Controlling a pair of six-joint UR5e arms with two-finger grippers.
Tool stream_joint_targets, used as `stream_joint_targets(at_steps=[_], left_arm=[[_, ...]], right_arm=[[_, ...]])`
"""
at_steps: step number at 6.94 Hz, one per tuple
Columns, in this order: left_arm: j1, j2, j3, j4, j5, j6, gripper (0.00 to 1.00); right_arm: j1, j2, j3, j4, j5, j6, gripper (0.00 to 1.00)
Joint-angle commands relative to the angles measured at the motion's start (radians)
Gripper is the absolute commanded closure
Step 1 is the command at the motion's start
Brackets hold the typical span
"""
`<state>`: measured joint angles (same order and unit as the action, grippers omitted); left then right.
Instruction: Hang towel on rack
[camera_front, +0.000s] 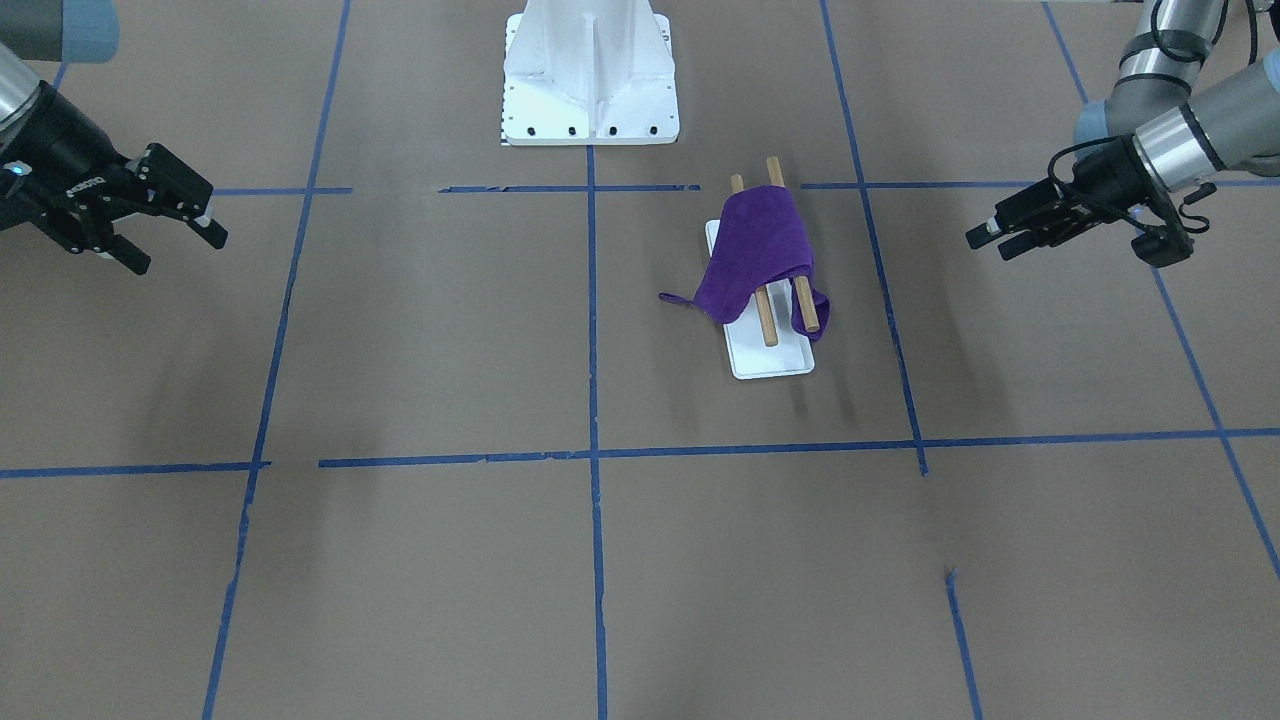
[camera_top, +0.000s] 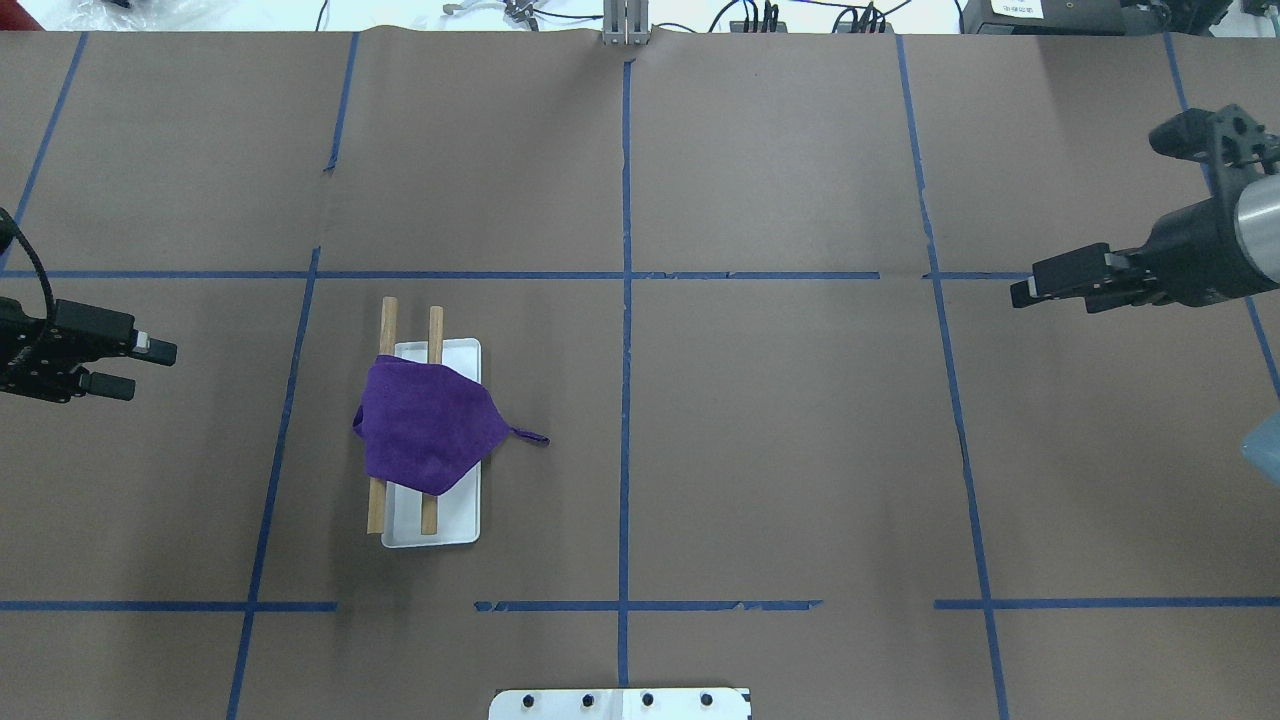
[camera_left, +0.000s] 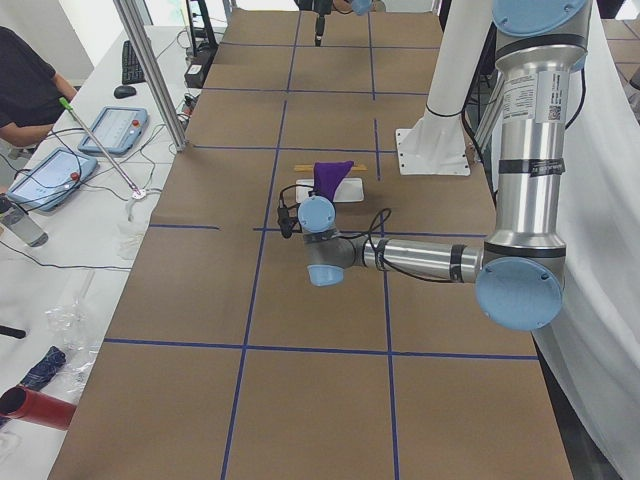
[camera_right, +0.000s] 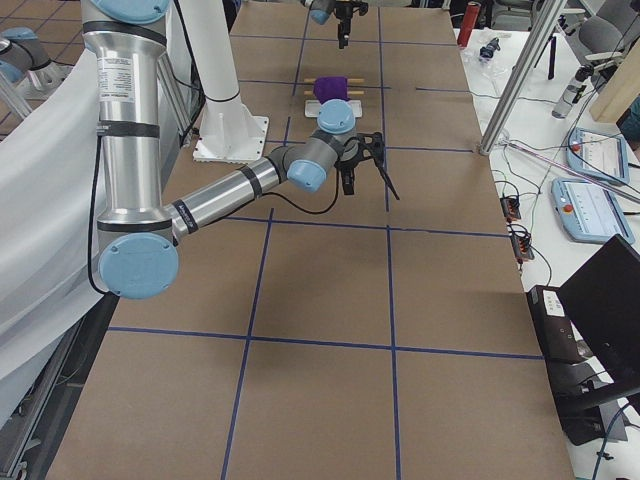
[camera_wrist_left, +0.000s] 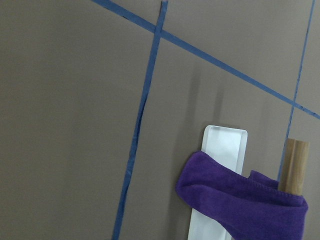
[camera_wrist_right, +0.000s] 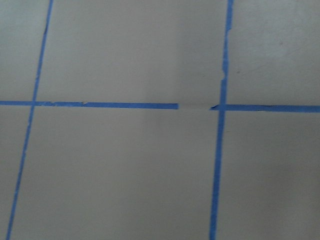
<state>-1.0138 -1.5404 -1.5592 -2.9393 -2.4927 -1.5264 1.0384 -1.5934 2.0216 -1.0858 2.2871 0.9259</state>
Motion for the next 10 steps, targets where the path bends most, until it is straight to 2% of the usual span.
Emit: stream_joint_targets(at_steps=[1,3,4,5,6,7,8,9,10], left_arm=[[-0.028,0.038,0.016,0.008,0.117,0.175,0.00],[-0.080,0.081,0.015,0.095,0.246,0.469,0.00],[-0.162,0.109,0.016,0.179,0.264,0.740,0.00],[-0.257,0.111,0.008,0.318,0.258,0.982,0.00],[-0.314,0.109,-0.001,0.432,0.252,1.125,0.00],[-0.369,0.105,-0.004,0.547,0.250,1.251,0.00],[-0.429,0.095,-0.025,0.753,0.238,1.417,0.00],[-0.493,0.045,-0.083,1.025,0.219,1.551,0.00],[-0.528,-0.019,-0.143,1.329,0.218,1.609,0.00]], right_arm=[[0.131,-0.061,-0.076,-0.011,0.008,-0.184,0.00],[0.250,-0.092,-0.200,-0.012,0.009,-0.415,0.00],[0.294,-0.089,-0.271,-0.014,0.009,-0.492,0.00],[0.319,-0.080,-0.346,-0.014,0.009,-0.569,0.00],[0.339,-0.080,-0.390,-0.019,0.011,-0.617,0.00],[0.357,-0.073,-0.397,-0.095,0.017,-0.654,0.00],[0.391,-0.035,-0.400,-0.237,0.015,-0.765,0.00],[0.438,0.021,-0.399,-0.402,0.015,-0.906,0.00],[0.466,0.047,-0.400,-0.510,0.015,-0.996,0.00]])
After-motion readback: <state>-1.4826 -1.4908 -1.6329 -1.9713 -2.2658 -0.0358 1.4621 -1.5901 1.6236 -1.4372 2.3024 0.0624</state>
